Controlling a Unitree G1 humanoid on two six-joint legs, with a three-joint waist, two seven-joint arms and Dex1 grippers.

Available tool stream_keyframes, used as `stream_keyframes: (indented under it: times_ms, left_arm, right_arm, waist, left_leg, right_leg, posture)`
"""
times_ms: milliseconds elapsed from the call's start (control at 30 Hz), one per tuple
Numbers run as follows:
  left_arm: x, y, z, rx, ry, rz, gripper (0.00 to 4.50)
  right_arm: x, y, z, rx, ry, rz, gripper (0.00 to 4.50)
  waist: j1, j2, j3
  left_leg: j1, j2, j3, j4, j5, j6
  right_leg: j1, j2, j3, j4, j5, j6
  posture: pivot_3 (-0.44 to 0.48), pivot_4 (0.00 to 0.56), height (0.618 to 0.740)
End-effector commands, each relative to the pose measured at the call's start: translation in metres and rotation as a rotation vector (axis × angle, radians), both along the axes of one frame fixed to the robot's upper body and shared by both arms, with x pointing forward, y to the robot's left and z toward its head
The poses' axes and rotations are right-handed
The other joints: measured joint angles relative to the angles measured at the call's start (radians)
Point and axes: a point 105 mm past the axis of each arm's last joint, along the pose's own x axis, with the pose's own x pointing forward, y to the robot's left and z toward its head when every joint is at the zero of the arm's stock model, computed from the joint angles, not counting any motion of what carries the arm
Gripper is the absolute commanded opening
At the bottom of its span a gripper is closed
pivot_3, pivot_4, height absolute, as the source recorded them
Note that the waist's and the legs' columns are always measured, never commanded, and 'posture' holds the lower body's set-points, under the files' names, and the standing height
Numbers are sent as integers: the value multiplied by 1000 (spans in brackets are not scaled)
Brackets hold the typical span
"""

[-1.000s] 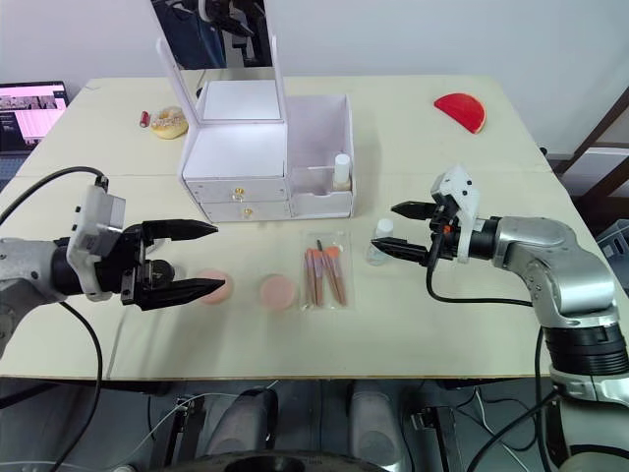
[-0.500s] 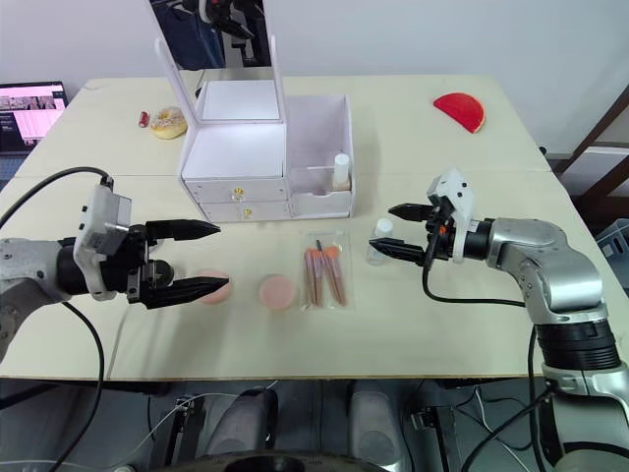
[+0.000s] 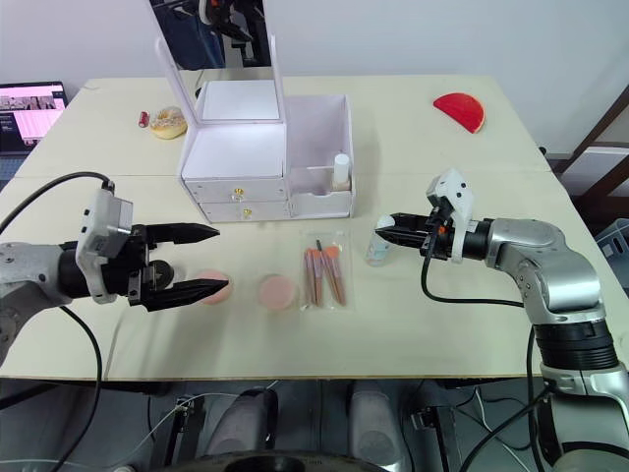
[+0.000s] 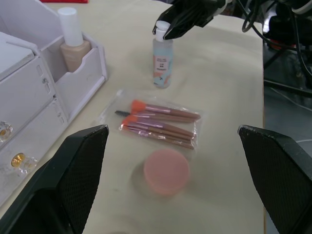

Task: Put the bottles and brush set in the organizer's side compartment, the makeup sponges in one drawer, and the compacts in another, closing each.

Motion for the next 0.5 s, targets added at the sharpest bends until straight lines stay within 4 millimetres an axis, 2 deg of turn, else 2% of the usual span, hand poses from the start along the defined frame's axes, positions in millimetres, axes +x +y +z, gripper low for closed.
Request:
stream_keyframes:
  times_ms: [33, 100, 200, 267, 400, 500]
  left_arm:
    - [-2, 1, 10, -1, -45, -6, 4500]
    - [-2, 2, 9, 0, -43, -4, 4500]
    - [0, 5, 7, 5, -39, 15, 4500]
    - [4, 10, 7, 4, -41, 38, 4500]
    - [11, 18, 8, 6, -50, 76, 4500]
    - [16, 24, 10, -3, -59, 107, 4500]
  right_arm:
    - [0, 4, 17, 12, -65, 21, 660]
    - [0, 6, 25, 16, -86, 29, 660]
    - [1, 14, 52, 27, -145, 61, 660]
    - [1, 28, 78, 36, -183, 115, 660]
    - [8, 49, 107, 67, -199, 138, 660]
    - [19, 73, 134, 115, -202, 148, 660]
  waist:
    - [0, 0, 0]
    - [-1, 0, 0]
    - [-5, 1, 0]
    - [-7, 2, 1]
    - [-4, 2, 1]
    - [-6, 1, 1]
  left_leg:
    - [0, 0, 0, 0, 0, 0]
    - [0, 0, 0, 0, 0, 0]
    - [0, 0, 0, 0, 0, 0]
    - [0, 0, 0, 0, 0, 0]
    - [1, 0, -1, -1, 0, 0]
    - [0, 0, -1, -1, 0, 0]
  right_leg:
    - [0, 0, 0, 0, 0, 0]
    - [0, 0, 0, 0, 0, 0]
    - [0, 0, 0, 0, 0, 0]
    - [0, 0, 0, 0, 0, 0]
    - [0, 0, 0, 1, 0, 0]
    - [-1, 0, 0, -1, 0, 0]
  posture:
    - [0, 150, 739]
    - [0, 150, 739]
    - [0, 150, 739]
    - [0, 150, 739]
    - [0, 150, 739]
    - [0, 150, 739]
